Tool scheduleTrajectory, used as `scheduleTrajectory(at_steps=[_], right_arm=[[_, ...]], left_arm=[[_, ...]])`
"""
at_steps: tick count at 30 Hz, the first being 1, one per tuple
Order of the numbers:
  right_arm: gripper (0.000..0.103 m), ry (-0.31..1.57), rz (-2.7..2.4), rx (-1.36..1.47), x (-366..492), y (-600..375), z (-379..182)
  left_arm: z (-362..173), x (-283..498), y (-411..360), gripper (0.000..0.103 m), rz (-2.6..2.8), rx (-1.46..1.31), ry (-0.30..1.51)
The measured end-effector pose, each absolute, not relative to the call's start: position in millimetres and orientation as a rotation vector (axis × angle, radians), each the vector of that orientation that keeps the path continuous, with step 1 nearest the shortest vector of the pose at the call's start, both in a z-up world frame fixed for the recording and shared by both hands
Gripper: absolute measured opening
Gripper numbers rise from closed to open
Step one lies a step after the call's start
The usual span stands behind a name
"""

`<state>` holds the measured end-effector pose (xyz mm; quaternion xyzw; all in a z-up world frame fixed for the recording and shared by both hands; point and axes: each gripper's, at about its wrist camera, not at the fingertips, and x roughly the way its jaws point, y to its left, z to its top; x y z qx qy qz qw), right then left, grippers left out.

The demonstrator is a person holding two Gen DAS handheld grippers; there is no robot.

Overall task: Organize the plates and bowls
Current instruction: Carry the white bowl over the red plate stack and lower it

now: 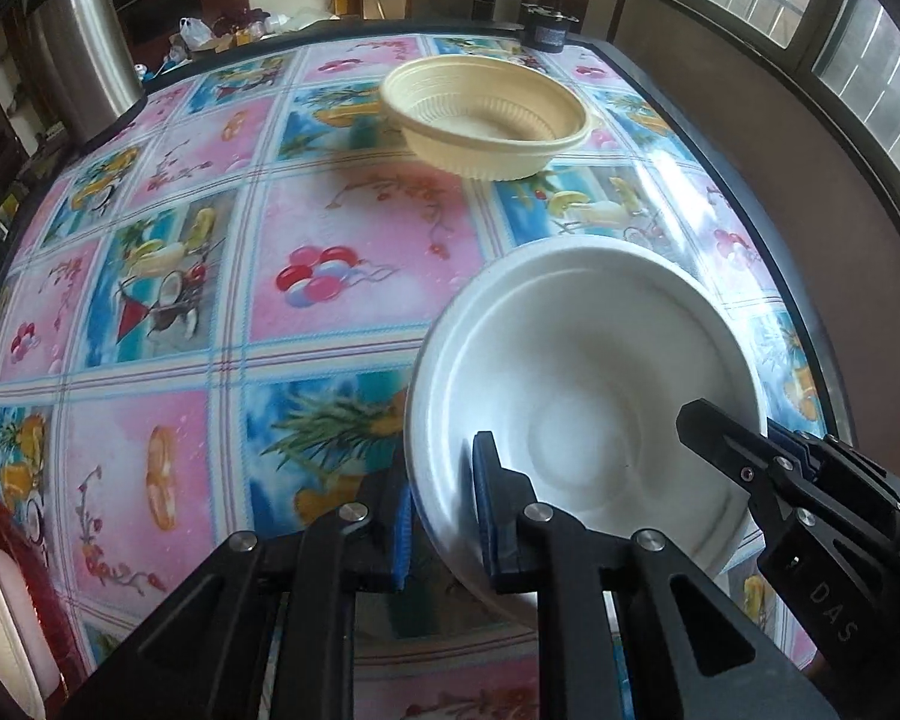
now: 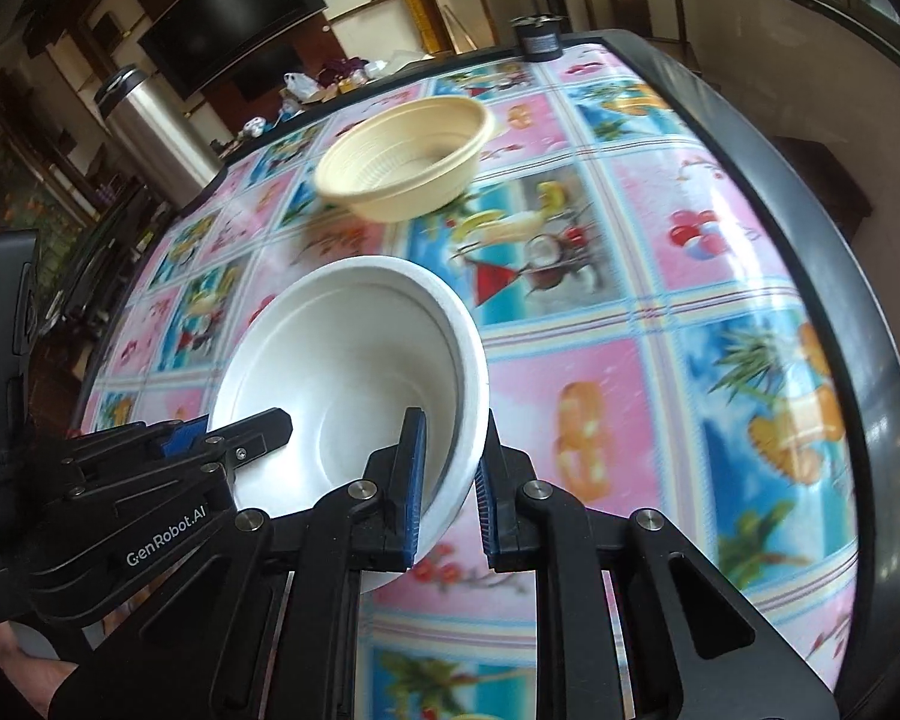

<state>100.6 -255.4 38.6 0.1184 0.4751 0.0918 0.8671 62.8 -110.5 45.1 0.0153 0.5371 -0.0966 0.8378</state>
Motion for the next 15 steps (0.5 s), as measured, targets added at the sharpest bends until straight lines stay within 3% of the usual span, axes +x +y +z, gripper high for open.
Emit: scheduleTrajectory(at_steps=[15], right_arm=[[0.015,0.999,0.349,0.182,69.3,-152.8,50.4]], left_arm=[[59.3,17.0,-11.9,0.017,-0.058,-0.028,1.068]])
